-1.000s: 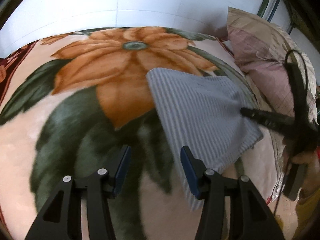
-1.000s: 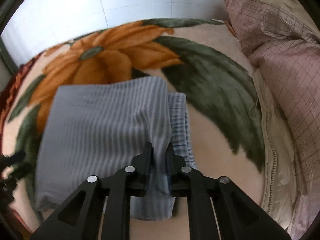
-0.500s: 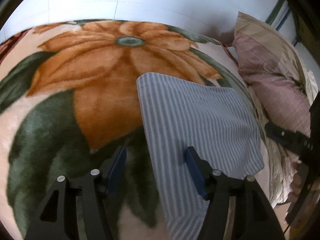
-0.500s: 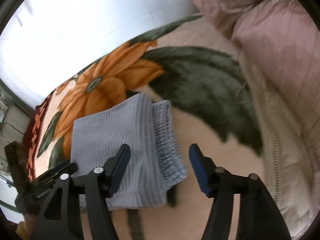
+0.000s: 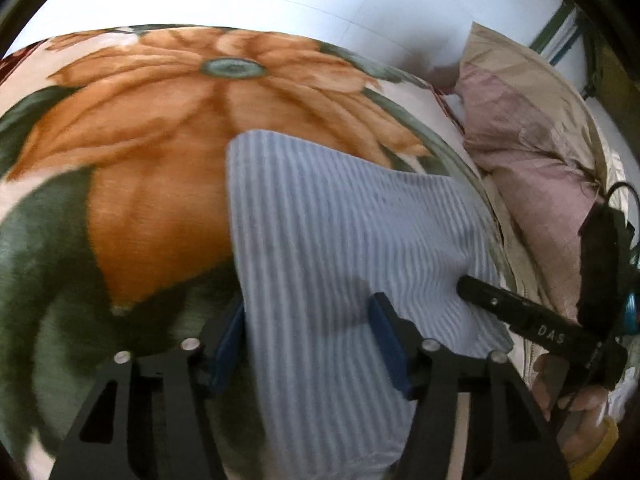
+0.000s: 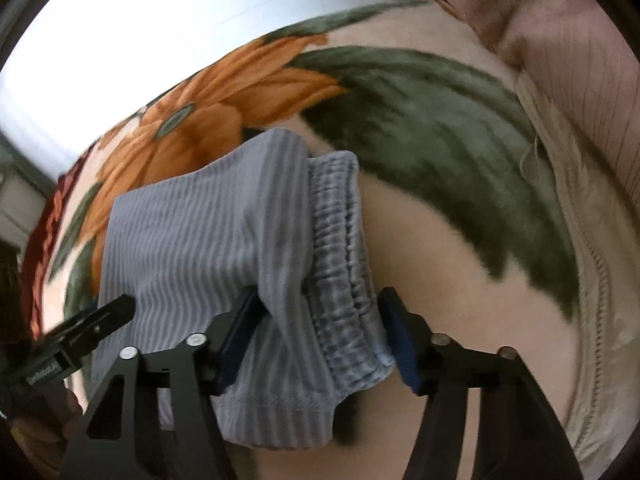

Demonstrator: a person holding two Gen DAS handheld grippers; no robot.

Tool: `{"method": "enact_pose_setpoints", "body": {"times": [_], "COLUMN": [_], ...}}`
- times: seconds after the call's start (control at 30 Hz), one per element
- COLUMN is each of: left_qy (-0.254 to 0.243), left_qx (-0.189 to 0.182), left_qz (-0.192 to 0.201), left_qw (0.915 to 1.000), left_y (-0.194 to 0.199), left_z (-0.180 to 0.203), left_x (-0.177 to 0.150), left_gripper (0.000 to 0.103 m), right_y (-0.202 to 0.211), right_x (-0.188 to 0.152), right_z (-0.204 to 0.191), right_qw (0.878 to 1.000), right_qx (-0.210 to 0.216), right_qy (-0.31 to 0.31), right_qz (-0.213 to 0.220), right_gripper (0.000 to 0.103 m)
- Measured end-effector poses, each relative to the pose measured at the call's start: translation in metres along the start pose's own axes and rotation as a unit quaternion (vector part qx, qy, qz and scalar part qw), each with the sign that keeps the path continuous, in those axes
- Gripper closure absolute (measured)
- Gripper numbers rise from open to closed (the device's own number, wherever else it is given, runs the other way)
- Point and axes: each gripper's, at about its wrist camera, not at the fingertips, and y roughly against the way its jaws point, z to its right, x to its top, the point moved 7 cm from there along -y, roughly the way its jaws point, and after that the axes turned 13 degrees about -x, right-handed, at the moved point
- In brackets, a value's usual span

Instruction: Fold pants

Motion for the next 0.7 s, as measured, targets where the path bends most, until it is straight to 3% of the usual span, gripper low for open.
{"method": "enact_pose_setpoints", "body": {"times": [0.17,0.23,0.47,0.7], "left_qy": [-0.013,-0.018,-0.028,-0.029], "left_qx": [0.006,0.007,-0.002,0.015], "left_qz": [0.011,0.013,0.032,0.058], "left_qw": [0.9998,0.9997,0.9991,0.9978], "left_y": [0.003,0.008,0.039,0.094], "left_z": [0.007,0.010,0.021,0.009], "left_x": [0.001,0.003,0.007,0.004], "left_gripper": [0.074,0.078,0.081,0.082], "right_y": [0.016,0.024,0.060,0.097], "right_x": [0.001,0.002,0.003,-0.003], "right_z": [-0.005,-0.007,-0.021,-0.069], "right_qw": [0.999,0.999,0.998,0.995], "right_qx": [-0.005,-0.003,0.029,0.056], "right_qy": [0.018,0.013,-0.007,0.014], "right_qz": [0.026,0.036,0.057,0.078], "right_gripper": [0.070,0.072,0.073,0.073]}}
